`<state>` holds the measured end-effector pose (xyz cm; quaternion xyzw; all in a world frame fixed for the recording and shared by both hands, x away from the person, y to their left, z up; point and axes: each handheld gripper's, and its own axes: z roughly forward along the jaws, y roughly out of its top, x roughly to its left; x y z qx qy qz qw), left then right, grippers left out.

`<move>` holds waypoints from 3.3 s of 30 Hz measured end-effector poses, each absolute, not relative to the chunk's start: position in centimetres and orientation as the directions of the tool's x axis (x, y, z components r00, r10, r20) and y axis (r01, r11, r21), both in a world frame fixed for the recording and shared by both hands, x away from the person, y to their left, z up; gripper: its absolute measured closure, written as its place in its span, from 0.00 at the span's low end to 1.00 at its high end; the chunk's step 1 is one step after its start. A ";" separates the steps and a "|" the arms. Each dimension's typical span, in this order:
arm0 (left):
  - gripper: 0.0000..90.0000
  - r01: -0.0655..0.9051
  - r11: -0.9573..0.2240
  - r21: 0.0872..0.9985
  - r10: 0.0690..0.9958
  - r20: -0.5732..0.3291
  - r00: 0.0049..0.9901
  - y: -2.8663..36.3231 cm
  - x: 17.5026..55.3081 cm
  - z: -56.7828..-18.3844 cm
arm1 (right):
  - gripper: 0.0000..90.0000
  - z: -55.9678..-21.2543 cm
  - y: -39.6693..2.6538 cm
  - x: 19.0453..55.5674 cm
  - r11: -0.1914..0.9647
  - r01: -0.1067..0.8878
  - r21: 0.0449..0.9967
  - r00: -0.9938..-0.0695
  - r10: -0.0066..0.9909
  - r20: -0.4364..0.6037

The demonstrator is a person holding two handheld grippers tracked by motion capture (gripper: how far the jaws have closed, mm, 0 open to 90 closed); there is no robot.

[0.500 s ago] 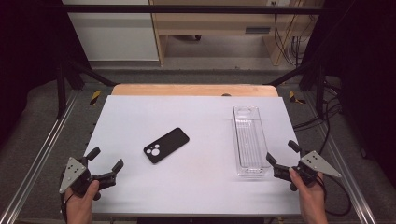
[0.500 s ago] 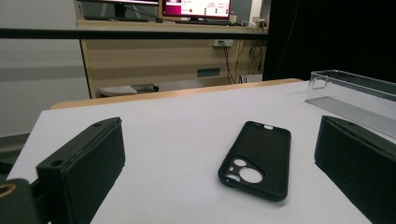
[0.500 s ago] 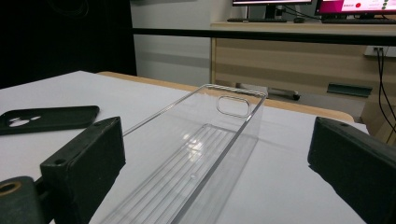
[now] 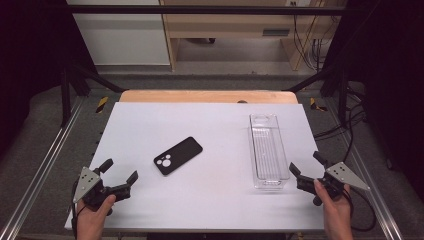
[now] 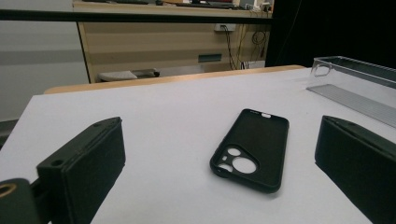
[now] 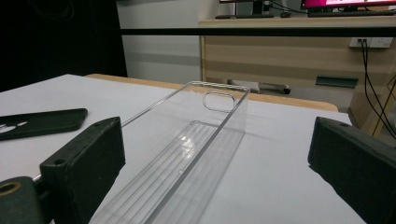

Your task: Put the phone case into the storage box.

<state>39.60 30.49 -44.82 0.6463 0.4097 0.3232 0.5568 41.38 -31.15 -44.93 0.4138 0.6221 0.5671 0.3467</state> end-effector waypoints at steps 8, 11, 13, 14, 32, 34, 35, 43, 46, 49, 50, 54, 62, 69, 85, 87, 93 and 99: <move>0.02 0.231 -0.087 0.969 0.877 -0.035 0.479 28.7 39.9 -45.2 | 0.04 -44.9 -31.3 41.3 0.007 0.126 0.992 -0.414 0.909 0.046; 0.02 0.245 -0.098 0.965 0.873 -0.035 0.487 28.3 39.9 -45.3 | 0.04 -44.9 -31.2 41.3 0.012 0.129 0.992 -0.414 0.909 0.043; 0.02 0.274 -0.102 0.956 0.870 -0.047 0.490 27.8 40.0 -45.4 | 0.04 -44.9 -31.2 41.3 0.012 0.131 0.991 -0.413 0.910 0.043; 0.02 0.274 -0.102 0.956 0.870 -0.047 0.490 27.8 40.0 -45.4 | 0.04 -44.9 -31.2 41.3 0.013 0.132 0.991 -0.413 0.910 0.043; 0.03 0.316 -0.193 0.929 0.864 0.008 0.504 24.8 42.7 -44.1 | 0.04 -44.9 -31.4 41.3 0.003 0.130 0.992 -0.425 0.904 0.052; 0.03 0.315 -0.194 0.929 0.863 0.009 0.504 24.6 42.9 -43.9 | 0.04 -45.0 -31.4 41.3 0.003 0.131 0.991 -0.425 0.904 0.053; 0.03 0.314 -0.197 0.929 0.861 0.011 0.508 24.2 43.3 -43.6 | 0.04 -45.0 -31.4 41.3 0.003 0.132 0.991 -0.425 0.904 0.054; 0.03 0.318 -0.223 0.922 0.848 0.022 0.530 22.3 45.8 -42.7 | 0.04 -45.2 -31.6 41.4 -0.017 0.141 0.990 -0.425 0.902 0.076; 0.03 0.343 -0.202 0.917 0.853 -0.007 0.522 22.2 46.7 -43.2 | 0.04 -45.3 -31.5 41.5 -0.010 0.145 0.989 -0.427 0.901 0.071; 0.04 0.361 -0.180 0.915 0.864 -0.028 0.503 22.2 46.6 -43.6 | 0.04 -45.3 -31.4 41.4 -0.009 0.151 0.989 -0.427 0.901 0.073; 0.05 0.361 -0.180 0.915 0.864 -0.028 0.503 22.2 46.6 -43.6 | 0.04 -45.3 -31.4 41.4 -0.008 0.149 0.989 -0.427 0.901 0.072; 0.05 0.369 -0.190 0.910 0.859 -0.028 0.510 22.1 45.9 -44.1 | 0.04 -45.3 -31.3 41.2 -0.004 0.152 0.988 -0.426 0.902 0.069; 0.07 0.390 -0.198 0.899 0.865 -0.026 0.501 22.4 46.1 -45.2 | 0.03 -45.6 -31.4 41.7 0.009 0.175 0.985 -0.408 0.911 0.064; 0.27 0.429 -0.222 0.876 0.847 -0.044 0.529 21.8 45.9 -45.6 | 0.03 -45.6 -31.2 41.5 0.017 0.173 0.985 -0.416 0.907 0.057; 0.82 0.469 -0.269 0.841 0.823 -0.051 0.565 21.0 45.5 -46.2 | 0.04 -45.5 -31.0 41.5 0.033 0.168 0.985 -0.416 0.908 0.040; 0.89 0.469 -0.267 0.842 0.824 -0.052 0.564 21.1 45.5 -46.2 | 0.04 -45.5 -31.0 41.5 0.033 0.168 0.985 -0.415 0.909 0.040; 1.00 0.474 -0.253 0.843 0.825 -0.068 0.561 21.4 45.4 -46.1 | 0.04 -45.6 -31.0 41.6 0.035 0.173 0.984 -0.415 0.909 0.040; 1.00 0.496 -0.260 0.828 0.824 -0.078 0.562 21.2 45.8 -46.5 | 0.04 -45.6 -30.9 41.6 0.037 0.175 0.984 -0.415 0.909 0.039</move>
